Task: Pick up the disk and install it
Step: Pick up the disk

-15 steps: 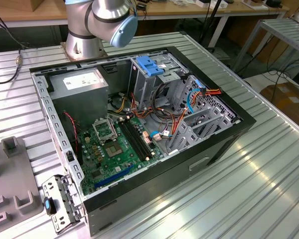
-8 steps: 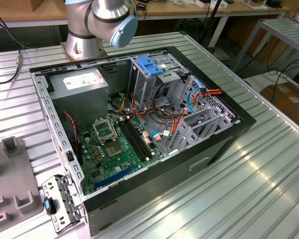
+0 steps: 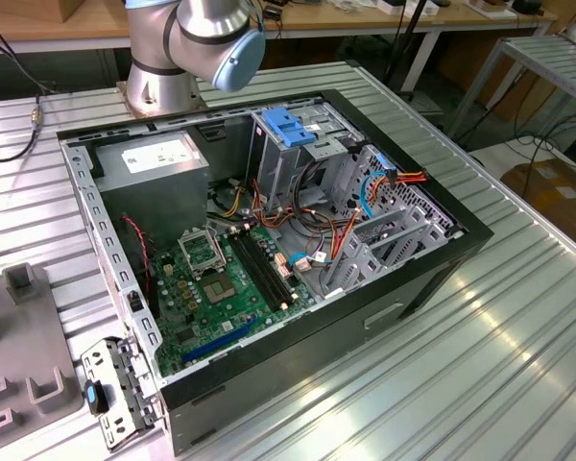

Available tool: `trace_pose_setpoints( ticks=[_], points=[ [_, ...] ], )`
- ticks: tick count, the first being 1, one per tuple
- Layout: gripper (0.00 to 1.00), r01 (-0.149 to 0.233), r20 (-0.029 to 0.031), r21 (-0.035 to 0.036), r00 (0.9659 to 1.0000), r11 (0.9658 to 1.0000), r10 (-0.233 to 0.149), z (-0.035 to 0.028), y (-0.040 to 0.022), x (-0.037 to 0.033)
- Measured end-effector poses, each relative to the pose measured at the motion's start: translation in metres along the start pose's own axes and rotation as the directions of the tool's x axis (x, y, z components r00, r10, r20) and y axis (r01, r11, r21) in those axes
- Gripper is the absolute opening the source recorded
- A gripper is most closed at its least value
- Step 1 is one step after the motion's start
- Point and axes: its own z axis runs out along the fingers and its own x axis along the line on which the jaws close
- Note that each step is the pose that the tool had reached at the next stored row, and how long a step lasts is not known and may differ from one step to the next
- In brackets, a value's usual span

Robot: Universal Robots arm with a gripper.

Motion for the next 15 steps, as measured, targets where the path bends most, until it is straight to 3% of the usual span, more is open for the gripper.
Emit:
trace_pose_setpoints(
  ticks=[15],
  points=[
    [0.45,-0.009,0.0002,0.0003,1.0000,1.0000,0.009,-0.0014,-0.0009,-0.0002]
  ],
)
